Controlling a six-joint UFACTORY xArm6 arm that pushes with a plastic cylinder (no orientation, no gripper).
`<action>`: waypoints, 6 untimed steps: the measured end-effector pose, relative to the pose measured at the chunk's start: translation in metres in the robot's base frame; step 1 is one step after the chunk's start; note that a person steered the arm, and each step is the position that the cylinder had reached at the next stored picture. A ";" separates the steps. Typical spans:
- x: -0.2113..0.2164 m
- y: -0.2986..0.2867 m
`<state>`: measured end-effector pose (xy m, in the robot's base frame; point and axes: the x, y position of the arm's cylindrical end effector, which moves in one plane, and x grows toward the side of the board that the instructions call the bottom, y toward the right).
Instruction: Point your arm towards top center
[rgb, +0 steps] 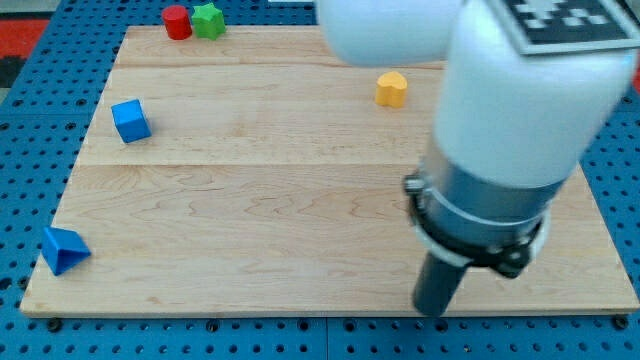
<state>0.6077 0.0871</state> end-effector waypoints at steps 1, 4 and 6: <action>-0.059 -0.152; -0.244 -0.029; -0.161 -0.166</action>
<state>0.4463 -0.0785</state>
